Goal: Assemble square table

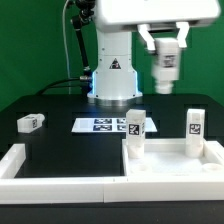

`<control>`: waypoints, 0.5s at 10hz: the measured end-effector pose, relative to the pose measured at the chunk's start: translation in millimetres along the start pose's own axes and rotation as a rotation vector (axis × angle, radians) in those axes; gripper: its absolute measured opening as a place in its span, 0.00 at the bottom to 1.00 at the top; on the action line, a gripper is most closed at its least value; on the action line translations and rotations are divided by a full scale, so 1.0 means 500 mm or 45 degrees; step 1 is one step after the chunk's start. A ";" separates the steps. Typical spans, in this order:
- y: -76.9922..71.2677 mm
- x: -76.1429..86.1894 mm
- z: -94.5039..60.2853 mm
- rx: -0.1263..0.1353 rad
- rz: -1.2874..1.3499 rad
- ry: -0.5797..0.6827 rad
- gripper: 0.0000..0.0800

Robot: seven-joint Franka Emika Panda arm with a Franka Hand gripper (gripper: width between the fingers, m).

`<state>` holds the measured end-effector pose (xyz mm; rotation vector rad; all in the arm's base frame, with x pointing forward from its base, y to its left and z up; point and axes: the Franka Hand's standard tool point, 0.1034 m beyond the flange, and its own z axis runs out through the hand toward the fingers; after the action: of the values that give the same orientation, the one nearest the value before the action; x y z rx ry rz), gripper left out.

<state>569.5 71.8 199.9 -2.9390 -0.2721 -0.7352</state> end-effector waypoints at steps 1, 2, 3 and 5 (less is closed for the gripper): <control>-0.025 0.018 0.018 0.007 0.049 -0.007 0.36; -0.020 0.016 0.018 0.002 0.026 -0.009 0.36; -0.015 0.014 0.018 -0.002 0.033 -0.012 0.36; -0.016 0.012 0.020 -0.003 0.027 -0.015 0.36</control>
Offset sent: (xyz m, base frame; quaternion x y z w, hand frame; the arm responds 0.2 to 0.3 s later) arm 0.0000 0.0000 0.0000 0.0000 0.0000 0.0000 1.0000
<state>577.8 81.8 194.7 -2.9446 -0.2407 -0.7162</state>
